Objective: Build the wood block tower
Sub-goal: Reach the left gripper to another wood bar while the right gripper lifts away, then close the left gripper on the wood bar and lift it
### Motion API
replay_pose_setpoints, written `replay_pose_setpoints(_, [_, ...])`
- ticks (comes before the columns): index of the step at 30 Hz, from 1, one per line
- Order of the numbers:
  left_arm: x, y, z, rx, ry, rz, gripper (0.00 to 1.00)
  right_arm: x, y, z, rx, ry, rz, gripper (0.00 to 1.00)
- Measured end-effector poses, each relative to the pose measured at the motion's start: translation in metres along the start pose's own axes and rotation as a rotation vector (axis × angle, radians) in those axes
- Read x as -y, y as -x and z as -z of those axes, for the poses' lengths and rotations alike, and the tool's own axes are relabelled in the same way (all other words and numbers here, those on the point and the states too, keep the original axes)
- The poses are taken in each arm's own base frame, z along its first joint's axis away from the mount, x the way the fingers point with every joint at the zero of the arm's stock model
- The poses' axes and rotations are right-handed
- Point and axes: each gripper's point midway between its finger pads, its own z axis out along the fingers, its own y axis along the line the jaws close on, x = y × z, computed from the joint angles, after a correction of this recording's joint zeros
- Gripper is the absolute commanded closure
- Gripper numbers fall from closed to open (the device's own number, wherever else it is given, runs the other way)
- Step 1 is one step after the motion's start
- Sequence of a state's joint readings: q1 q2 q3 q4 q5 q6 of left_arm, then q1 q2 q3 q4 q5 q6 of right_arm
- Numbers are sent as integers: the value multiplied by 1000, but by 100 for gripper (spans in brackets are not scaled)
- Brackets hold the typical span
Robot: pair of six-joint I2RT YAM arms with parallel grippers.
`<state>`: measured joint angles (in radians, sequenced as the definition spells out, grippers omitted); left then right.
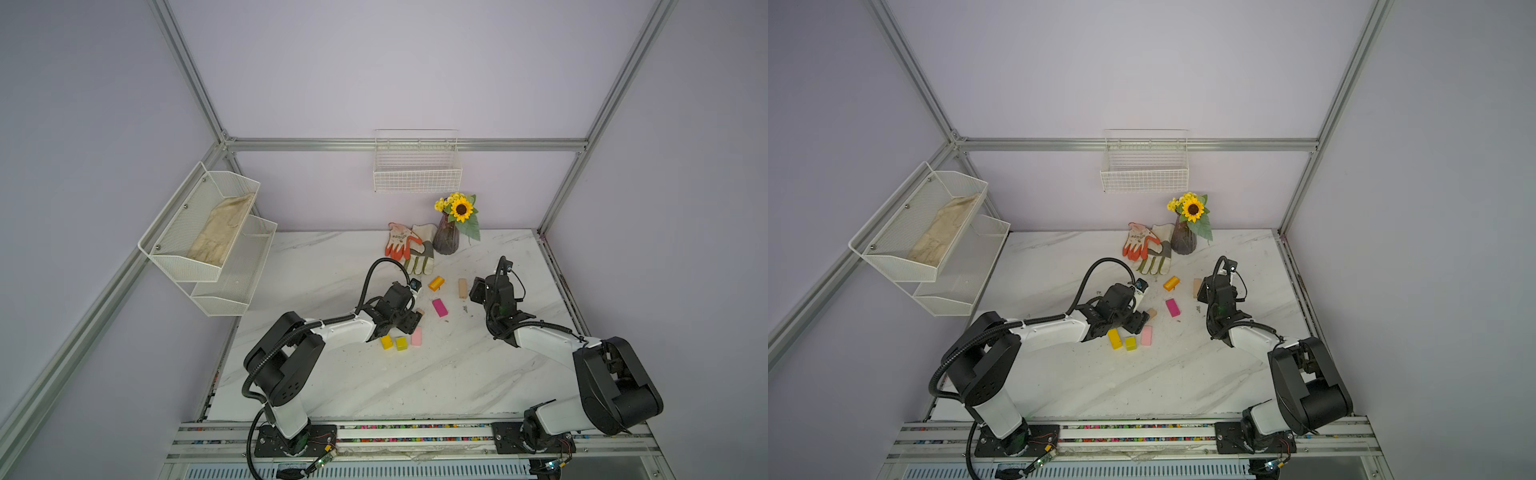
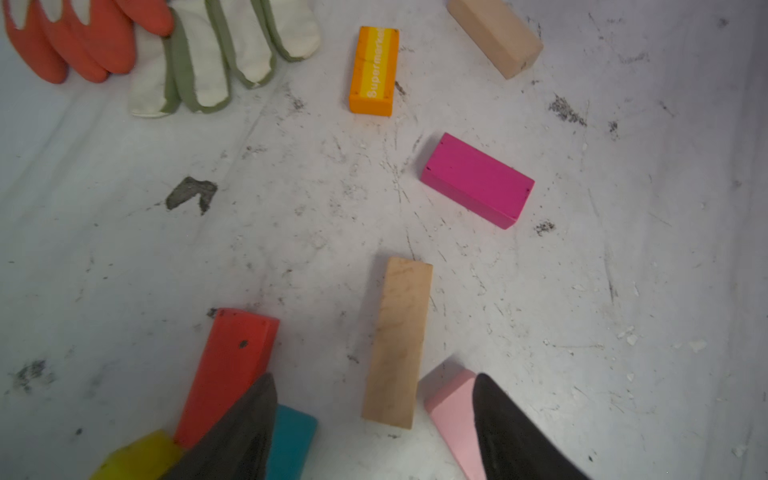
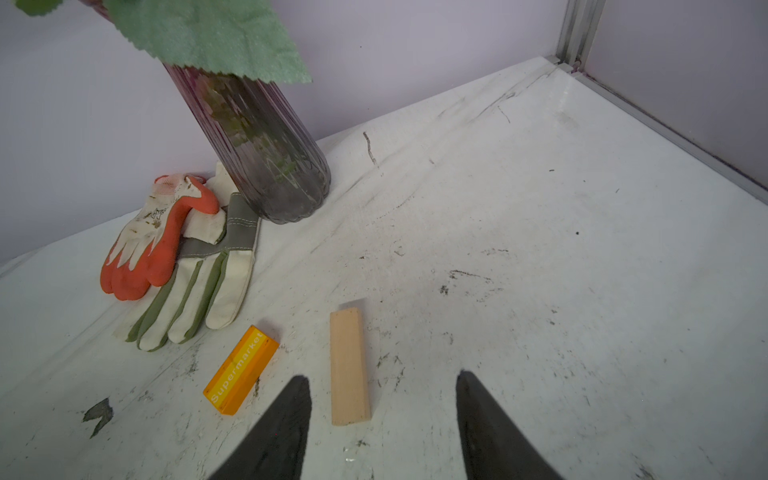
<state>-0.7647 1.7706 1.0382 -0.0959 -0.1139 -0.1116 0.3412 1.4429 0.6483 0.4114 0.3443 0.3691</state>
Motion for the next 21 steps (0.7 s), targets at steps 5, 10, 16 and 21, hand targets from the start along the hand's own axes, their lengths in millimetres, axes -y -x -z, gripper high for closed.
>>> replay_pose_setpoints(5, [8,-14,-22,-91,29,-34,33,0,0,0,0,1,0,42])
replay_pose_setpoints(10, [2,-12,-28,-124,72,-42,34,0,0,0,0,1,0,42])
replay_pose_setpoints(16, [1,-11,-35,-151,86,-46,42,0,0,0,-1,1,0,42])
replay_pose_setpoints(21, [0,-16,-37,-176,89,-52,42,0,-1,0,-2,1,1,42])
